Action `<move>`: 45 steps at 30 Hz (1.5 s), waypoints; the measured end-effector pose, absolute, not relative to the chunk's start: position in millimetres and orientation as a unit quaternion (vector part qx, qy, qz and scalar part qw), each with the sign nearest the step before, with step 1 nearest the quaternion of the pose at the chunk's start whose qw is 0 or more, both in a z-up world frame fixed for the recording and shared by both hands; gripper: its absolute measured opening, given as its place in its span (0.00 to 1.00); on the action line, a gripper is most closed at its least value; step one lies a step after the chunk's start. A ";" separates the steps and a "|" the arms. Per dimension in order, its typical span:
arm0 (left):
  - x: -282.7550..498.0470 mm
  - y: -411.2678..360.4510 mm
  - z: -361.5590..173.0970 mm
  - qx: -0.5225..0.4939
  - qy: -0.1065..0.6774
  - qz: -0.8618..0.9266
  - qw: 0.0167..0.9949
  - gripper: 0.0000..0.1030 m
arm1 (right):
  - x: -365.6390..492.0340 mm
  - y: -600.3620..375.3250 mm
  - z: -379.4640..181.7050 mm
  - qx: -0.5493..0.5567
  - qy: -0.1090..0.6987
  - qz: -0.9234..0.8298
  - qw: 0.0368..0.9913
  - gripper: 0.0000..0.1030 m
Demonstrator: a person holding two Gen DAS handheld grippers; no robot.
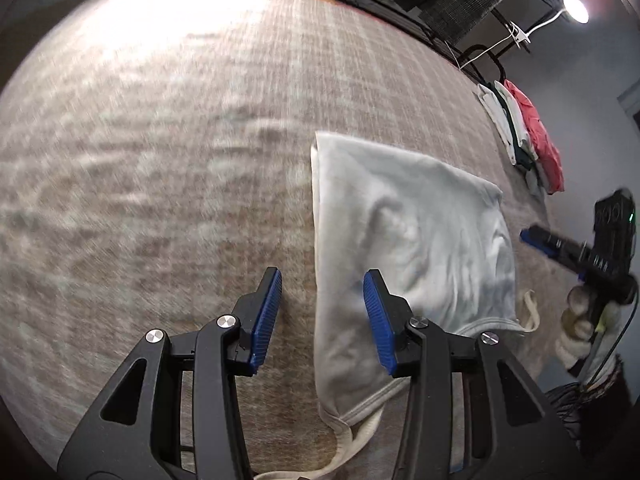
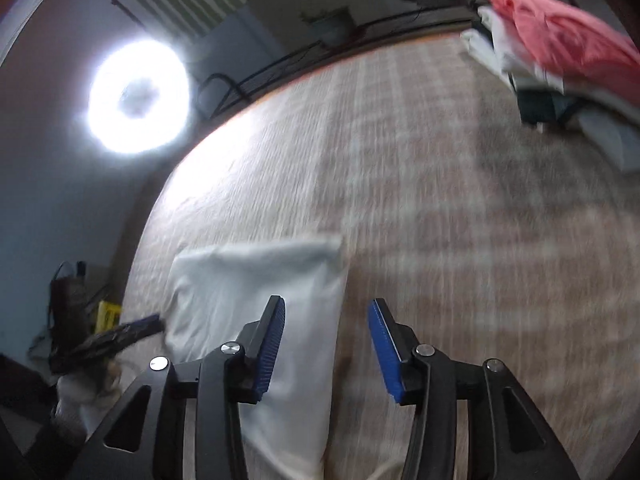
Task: Fold small clothes
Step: 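Close both tools on the edge of the folded white camisole, then lift the folded camisole with both tools and carry it over the clothes stack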
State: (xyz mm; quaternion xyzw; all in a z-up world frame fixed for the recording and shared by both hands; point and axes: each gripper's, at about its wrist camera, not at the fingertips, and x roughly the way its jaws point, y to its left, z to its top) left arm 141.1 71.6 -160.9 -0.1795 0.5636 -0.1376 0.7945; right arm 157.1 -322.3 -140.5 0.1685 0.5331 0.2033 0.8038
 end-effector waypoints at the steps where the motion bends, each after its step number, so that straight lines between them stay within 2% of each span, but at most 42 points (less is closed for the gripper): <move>1: 140.3 73.0 -162.7 -0.186 0.567 -0.139 0.791 0.42 | 152.2 -325.0 -143.8 0.173 0.539 0.207 0.798 0.45; 8: 140.3 86.5 -166.2 -0.237 0.567 -0.151 0.775 0.42 | 137.9 -341.5 -166.8 0.214 0.565 0.223 0.765 0.44; 16: 145.7 70.2 -162.6 -0.217 0.564 -0.165 0.780 0.41 | 140.7 -332.5 -176.4 0.250 0.560 0.260 0.746 0.40; 17: 146.3 66.7 -161.5 -0.209 0.562 -0.163 0.783 0.39 | 141.4 -328.2 -175.9 0.245 0.561 0.263 0.745 0.39; 20: 149.1 56.7 -161.3 -0.195 0.563 -0.155 0.788 0.20 | 143.3 -314.4 -174.5 0.229 0.564 0.265 0.748 0.35; 24: 147.1 42.4 -156.5 -0.157 0.555 -0.143 0.804 0.10 | 141.7 -298.0 -170.6 0.190 0.571 0.257 0.756 0.18; 25: 145.3 37.9 -152.8 -0.139 0.549 -0.141 0.812 0.09 | 140.1 -293.0 -167.4 0.167 0.571 0.249 0.764 0.11; 28: 138.4 24.0 -141.6 -0.092 0.528 -0.135 0.834 0.08 | 134.0 -279.3 -159.3 0.111 0.563 0.235 0.785 0.06; 32: 130.5 10.4 -126.1 -0.057 0.501 -0.143 0.852 0.08 | 125.2 -267.1 -144.8 0.063 0.547 0.223 0.805 0.04; 45: 140.2 -21.3 -96.2 -0.075 0.475 -0.175 0.859 0.07 | 118.3 -296.1 -94.0 0.032 0.500 0.202 0.842 0.04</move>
